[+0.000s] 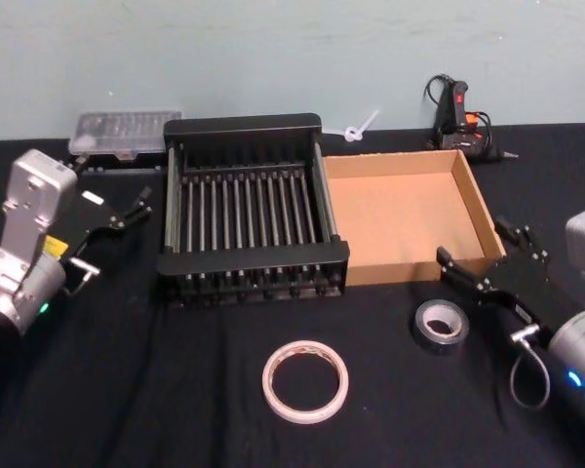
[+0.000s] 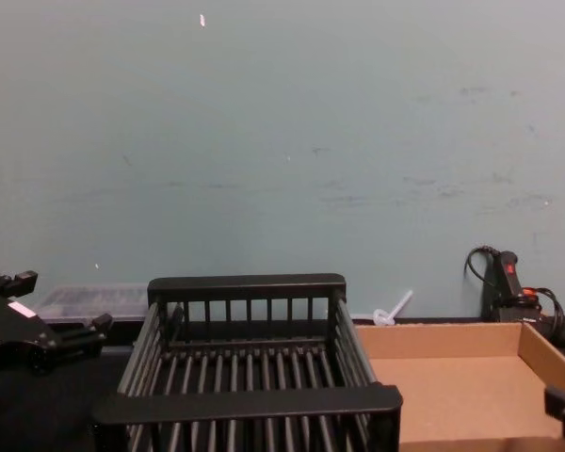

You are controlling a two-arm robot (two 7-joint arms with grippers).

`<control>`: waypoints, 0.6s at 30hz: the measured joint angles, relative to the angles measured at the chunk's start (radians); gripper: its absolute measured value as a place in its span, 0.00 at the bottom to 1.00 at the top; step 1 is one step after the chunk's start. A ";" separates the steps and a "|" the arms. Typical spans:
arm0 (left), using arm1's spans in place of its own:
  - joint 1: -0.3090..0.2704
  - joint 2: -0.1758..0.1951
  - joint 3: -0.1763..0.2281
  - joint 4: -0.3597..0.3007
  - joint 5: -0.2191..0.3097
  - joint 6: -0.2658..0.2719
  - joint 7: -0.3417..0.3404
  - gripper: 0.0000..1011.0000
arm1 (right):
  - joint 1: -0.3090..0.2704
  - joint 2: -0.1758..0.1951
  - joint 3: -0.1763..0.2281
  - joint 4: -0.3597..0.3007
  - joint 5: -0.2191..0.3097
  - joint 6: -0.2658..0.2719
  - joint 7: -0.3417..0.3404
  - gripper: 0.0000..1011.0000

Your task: Pick up the white tape and place it into the black box , Pick up the silver tape and place it into the brown box.

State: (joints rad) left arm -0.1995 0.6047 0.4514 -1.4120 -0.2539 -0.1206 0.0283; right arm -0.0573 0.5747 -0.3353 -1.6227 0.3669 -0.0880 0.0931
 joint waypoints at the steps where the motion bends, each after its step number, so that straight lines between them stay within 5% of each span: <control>1: 0.000 0.000 0.000 0.000 0.000 0.000 0.000 0.99 | -0.008 0.001 0.002 -0.005 0.000 0.001 0.000 0.99; 18: 0.000 0.000 0.000 0.000 0.000 0.000 0.000 0.99 | -0.115 0.050 0.063 -0.107 0.027 0.100 0.057 0.99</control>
State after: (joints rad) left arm -0.1995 0.6047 0.4514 -1.4120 -0.2539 -0.1206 0.0283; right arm -0.1719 0.6252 -0.2727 -1.7294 0.3942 0.0120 0.1504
